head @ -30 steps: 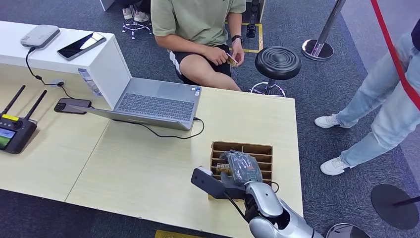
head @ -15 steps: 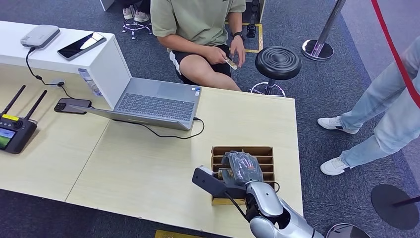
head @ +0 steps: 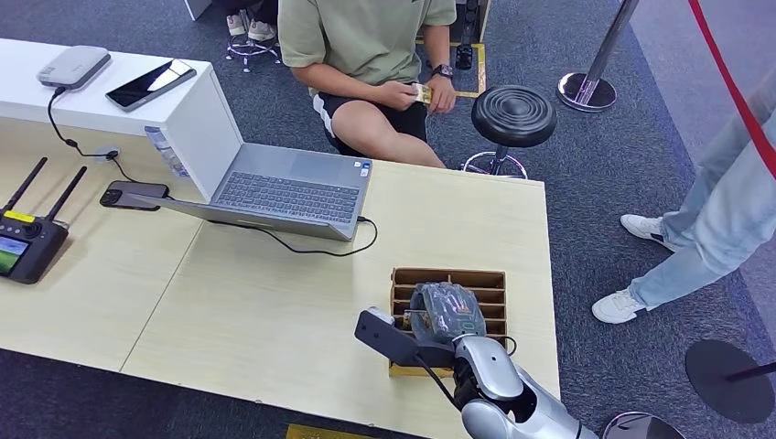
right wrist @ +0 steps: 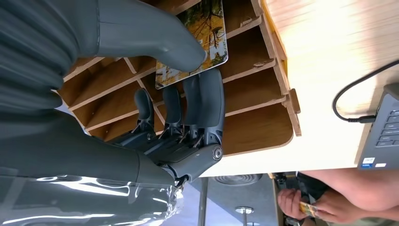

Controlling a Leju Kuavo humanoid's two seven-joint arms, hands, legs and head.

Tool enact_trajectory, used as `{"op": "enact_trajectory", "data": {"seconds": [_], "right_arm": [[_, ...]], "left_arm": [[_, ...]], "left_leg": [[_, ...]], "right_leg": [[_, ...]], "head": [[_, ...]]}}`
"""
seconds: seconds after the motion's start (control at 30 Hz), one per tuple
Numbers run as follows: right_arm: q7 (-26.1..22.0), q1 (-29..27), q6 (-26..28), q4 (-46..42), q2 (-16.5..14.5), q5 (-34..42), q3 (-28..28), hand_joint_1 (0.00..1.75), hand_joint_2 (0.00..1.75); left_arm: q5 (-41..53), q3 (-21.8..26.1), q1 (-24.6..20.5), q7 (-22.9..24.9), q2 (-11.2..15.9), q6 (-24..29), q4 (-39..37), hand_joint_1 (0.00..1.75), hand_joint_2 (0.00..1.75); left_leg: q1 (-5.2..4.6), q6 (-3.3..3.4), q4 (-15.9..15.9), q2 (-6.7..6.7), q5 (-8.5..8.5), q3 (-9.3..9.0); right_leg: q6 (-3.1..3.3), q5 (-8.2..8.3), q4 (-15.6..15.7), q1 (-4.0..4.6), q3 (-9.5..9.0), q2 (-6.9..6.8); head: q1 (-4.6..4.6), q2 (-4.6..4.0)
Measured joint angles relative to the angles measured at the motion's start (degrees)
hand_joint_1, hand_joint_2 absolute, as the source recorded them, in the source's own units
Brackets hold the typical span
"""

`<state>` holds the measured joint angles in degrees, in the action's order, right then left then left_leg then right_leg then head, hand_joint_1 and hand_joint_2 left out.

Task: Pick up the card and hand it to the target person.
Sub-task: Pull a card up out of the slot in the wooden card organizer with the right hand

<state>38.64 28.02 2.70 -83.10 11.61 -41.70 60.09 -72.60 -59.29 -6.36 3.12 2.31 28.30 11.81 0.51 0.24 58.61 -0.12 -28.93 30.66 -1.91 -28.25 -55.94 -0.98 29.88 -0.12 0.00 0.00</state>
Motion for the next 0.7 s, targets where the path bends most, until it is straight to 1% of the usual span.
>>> {"op": "enact_trajectory", "data": {"seconds": [0.1, 0.3, 0.4, 0.57, 0.7], "right_arm": [[-0.1, 0.1, -0.1, -0.2, 0.1, 0.2, 0.2, 1.12, 1.75], [-0.1, 0.2, -0.2, -0.5, 0.1, 0.2, 0.3, 1.2, 1.75], [-0.1, 0.4, -0.4, -1.0, 0.2, 0.2, 0.6, 1.17, 1.75], [0.0, 0.6, -1.1, -1.2, 0.3, 0.5, 1.3, 1.2, 1.75], [0.1, 0.6, -1.4, -1.3, 0.4, 0.6, 1.5, 1.19, 1.75]], "left_arm": [[-0.1, 0.1, 0.0, 0.0, 0.0, 0.0, 0.0, 0.0, 0.0], [-0.1, 0.1, 0.0, -0.1, 0.0, 0.0, 0.0, 0.0, 0.0], [-0.2, 0.2, 0.0, -0.3, 0.1, -0.1, 0.0, 0.0, 0.0], [-0.3, 0.3, 0.0, -0.3, 0.1, 0.0, 0.0, 0.0, 0.0], [-0.4, 0.4, 0.0, -0.2, 0.1, 0.2, -0.1, 0.0, 0.0]], "left_leg": [[0.01, 0.0, 0.0, 0.01, 0.02, 0.01], [0.02, 0.0, 0.0, 0.02, 0.05, 0.02], [0.01, 0.0, 0.0, 0.01, 0.03, 0.02], [-0.02, 0.0, 0.0, -0.02, -0.04, 0.02], [-0.02, 0.0, 0.0, -0.01, -0.02, 0.03]], "right_leg": [[0.02, 0.02, 0.0, 0.01, 0.01, 0.01], [0.04, 0.06, 0.0, 0.02, 0.02, 0.02], [0.02, 0.03, 0.0, 0.01, 0.02, 0.01], [-0.03, -0.05, -0.1, -0.03, 0.03, -0.02], [-0.02, -0.03, -0.1, -0.02, 0.03, -0.01]], "head": [[0.0, 0.0], [0.0, 0.0], [0.0, 0.0], [0.0, 0.0], [0.0, 0.0]]}}
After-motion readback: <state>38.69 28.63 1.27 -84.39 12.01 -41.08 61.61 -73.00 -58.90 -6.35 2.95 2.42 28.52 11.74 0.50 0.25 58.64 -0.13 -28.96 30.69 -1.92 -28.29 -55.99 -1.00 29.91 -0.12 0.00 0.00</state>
